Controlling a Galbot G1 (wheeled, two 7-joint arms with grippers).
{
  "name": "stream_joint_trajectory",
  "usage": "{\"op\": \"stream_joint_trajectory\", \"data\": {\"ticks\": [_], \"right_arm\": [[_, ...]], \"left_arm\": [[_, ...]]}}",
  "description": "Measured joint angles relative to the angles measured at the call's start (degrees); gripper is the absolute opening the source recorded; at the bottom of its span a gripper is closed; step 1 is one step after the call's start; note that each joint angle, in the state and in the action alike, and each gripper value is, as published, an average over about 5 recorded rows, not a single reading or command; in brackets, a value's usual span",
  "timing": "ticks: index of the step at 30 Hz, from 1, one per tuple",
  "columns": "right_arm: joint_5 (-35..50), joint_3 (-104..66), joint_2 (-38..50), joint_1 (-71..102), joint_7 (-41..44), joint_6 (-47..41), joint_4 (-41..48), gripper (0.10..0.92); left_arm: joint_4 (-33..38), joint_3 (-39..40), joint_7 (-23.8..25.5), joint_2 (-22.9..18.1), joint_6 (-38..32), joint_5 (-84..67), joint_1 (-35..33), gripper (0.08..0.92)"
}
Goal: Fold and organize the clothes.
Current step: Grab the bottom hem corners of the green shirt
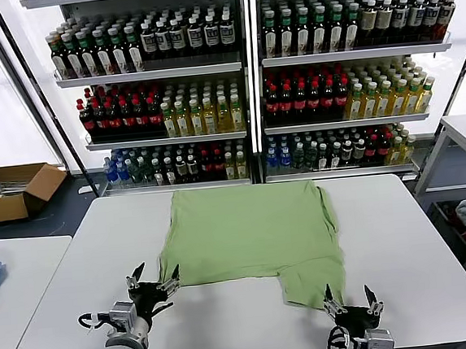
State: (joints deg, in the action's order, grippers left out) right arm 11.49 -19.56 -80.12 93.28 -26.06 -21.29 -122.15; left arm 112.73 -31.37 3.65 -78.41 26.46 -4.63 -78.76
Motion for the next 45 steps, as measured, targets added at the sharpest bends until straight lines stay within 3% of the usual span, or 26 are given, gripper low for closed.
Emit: {"op": "stream_joint_trajectory", "data": {"ticks": [8, 12, 34, 38, 45], "right_arm": [[0.13, 0.65, -0.27, 0.05, -0.15, -0.27, 0.82, 0.823], [0.22, 1.2, -0.52, 0.31, -0.28, -0.23, 1.46, 0.811], [-0.39, 0.7, 0.07, 1.32, -0.33, 1.36, 1.42, 0.195], [-0.66, 0.58, 0.3, 1.62, 0.01, 2.07, 1.39, 0.114], [-0.84, -0.24, 1.02, 1.24, 1.5, 3.75, 0.13, 0.106]], "left_arm": [[-1.6, -0.14, 0.01, 0.41, 0.62, -0.19, 0.42, 0.823], [-2.47, -0.03, -0.11, 0.48, 0.86, -0.12, 0.54, 0.764], [-4.33, 1.52, 0.05, 0.77, 2.42, 0.34, -0.36, 0.134], [-4.56, 1.49, 0.24, 0.66, 2.45, 0.33, -0.66, 0.087], [-3.99, 1.01, 0.23, -0.02, 1.61, -0.23, -1.62, 0.085]]}}
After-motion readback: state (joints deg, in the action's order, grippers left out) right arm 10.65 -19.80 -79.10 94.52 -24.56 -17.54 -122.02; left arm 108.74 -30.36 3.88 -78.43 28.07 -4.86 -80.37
